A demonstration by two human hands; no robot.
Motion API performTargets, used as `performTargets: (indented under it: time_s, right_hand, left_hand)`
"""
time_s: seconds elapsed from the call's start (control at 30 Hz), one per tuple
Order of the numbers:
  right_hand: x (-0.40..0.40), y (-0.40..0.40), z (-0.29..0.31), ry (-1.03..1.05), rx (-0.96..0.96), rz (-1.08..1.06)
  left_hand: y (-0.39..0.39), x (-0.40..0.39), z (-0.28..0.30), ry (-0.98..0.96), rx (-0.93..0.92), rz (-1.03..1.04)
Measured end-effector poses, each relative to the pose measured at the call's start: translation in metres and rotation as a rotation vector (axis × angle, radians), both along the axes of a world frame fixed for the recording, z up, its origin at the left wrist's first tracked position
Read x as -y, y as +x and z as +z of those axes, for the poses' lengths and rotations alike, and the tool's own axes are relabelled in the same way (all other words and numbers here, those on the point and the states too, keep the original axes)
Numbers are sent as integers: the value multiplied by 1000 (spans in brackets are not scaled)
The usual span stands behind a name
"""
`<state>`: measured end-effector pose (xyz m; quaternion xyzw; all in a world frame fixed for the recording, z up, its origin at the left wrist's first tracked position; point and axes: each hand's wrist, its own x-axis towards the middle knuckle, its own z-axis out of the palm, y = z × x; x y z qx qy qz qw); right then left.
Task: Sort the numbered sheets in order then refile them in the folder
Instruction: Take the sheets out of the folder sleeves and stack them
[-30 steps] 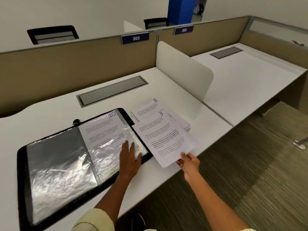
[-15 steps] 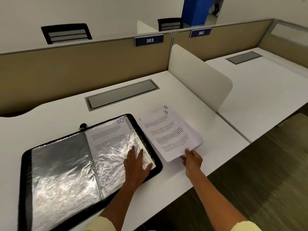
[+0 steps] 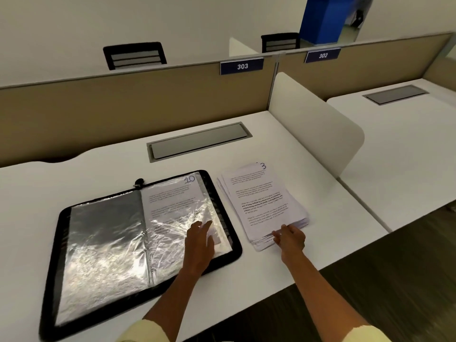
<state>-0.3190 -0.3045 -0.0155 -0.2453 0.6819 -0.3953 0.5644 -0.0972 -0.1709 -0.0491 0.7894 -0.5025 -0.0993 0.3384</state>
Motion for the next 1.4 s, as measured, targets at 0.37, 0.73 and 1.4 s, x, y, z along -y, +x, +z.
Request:
performTargets:
  time_s: [0.37,0.73,1.4]
  right_hand:
    - [-40,12,0,-126,-153,244]
    - [-94,49,-14,-296,-176,660]
    - [-112,110,-16,-379,-571,703]
  left_hand:
    - [-6,-16,47,-201,-270,403]
    - [17,-80,66,-329,-208,709]
    - [150,-204,50,-167,-128,950]
